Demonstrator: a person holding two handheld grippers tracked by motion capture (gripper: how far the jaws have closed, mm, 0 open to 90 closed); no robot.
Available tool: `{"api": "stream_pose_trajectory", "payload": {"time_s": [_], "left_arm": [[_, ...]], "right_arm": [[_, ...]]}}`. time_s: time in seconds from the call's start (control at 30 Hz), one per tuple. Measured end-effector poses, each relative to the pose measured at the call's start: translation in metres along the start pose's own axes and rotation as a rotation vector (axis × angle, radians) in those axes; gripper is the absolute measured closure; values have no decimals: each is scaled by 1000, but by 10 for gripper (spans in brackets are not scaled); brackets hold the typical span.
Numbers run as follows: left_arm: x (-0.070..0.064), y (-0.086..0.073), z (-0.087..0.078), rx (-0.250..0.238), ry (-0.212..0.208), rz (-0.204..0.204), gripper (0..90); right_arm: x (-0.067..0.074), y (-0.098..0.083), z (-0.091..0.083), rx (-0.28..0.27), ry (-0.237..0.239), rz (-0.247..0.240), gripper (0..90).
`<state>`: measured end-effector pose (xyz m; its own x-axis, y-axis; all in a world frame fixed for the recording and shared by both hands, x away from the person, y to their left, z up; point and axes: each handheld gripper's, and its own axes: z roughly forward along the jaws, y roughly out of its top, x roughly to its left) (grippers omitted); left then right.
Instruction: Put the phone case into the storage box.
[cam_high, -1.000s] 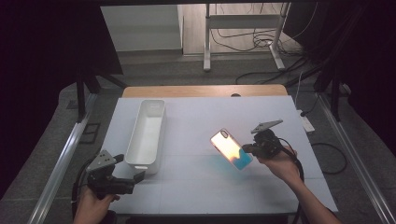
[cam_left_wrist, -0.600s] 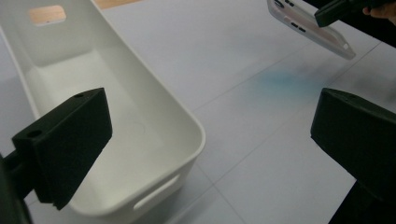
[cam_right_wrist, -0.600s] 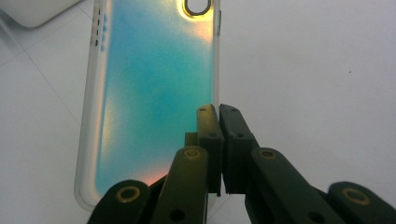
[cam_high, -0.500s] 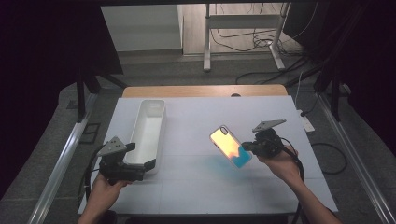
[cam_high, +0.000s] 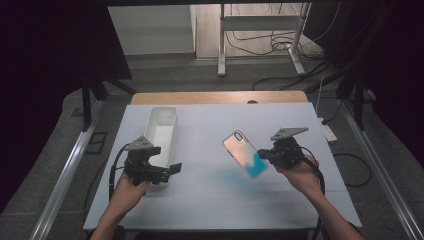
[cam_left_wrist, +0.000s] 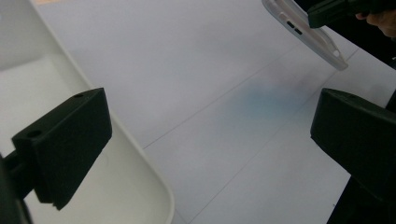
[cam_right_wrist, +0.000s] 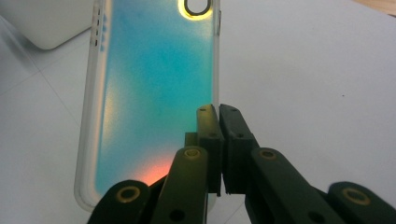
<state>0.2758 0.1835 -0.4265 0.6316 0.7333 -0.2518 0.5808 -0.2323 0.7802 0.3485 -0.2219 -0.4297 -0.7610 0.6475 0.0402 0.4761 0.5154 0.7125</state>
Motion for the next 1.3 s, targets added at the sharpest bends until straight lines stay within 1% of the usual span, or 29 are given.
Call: {"api": "stream_pose_trajectory", "payload": {"time_s": [0.07, 0.2, 0.4, 0.43, 0.47, 0.6, 0.83, 0.9, 0.93, 1.0, 1.07, 1.2, 1.23, 1.3], "left_arm": [[-2, 4, 5, 7, -17, 7, 0], [-4, 11, 16, 22, -45, 6, 0], [-6, 21, 31, 35, -79, -6, 0], [-6, 21, 31, 35, -79, -6, 1], [-7, 23, 36, 42, -92, -13, 1], [-7, 26, 41, 48, -98, -16, 1], [-6, 33, 54, 52, -144, -41, 1], [-6, 34, 58, 50, -159, -55, 0], [-6, 34, 58, 50, -159, -55, 0], [-7, 36, 62, 51, -172, -66, 0], [-8, 38, 65, 55, -193, -76, 0], [-10, 41, 69, 58, -206, -75, 0], [-10, 42, 71, 59, -215, -77, 1], [-12, 43, 73, 59, -229, -81, 0]], "right_arm": [[2, 1, -1, -6, -2, -7, 877], [4, 2, -2, -12, -4, -17, 878], [7, 3, -3, -23, -4, -30, 877], [7, 3, -3, -23, -4, -30, 877], [9, 3, -3, -28, -6, -35, 877], [11, 3, -3, -31, -5, -41, 877], [18, 5, -2, -34, -7, -71, 877], [20, 5, -2, -38, -5, -76, 878], [20, 5, -2, -38, -5, -76, 878], [22, 6, -2, -44, -4, -83, 877], [25, 7, -1, -48, -3, -95, 877], [29, 7, -1, -53, -1, -108, 877], [30, 8, -1, -54, -1, -107, 878], [34, 9, -1, -58, -3, -122, 877]]}}
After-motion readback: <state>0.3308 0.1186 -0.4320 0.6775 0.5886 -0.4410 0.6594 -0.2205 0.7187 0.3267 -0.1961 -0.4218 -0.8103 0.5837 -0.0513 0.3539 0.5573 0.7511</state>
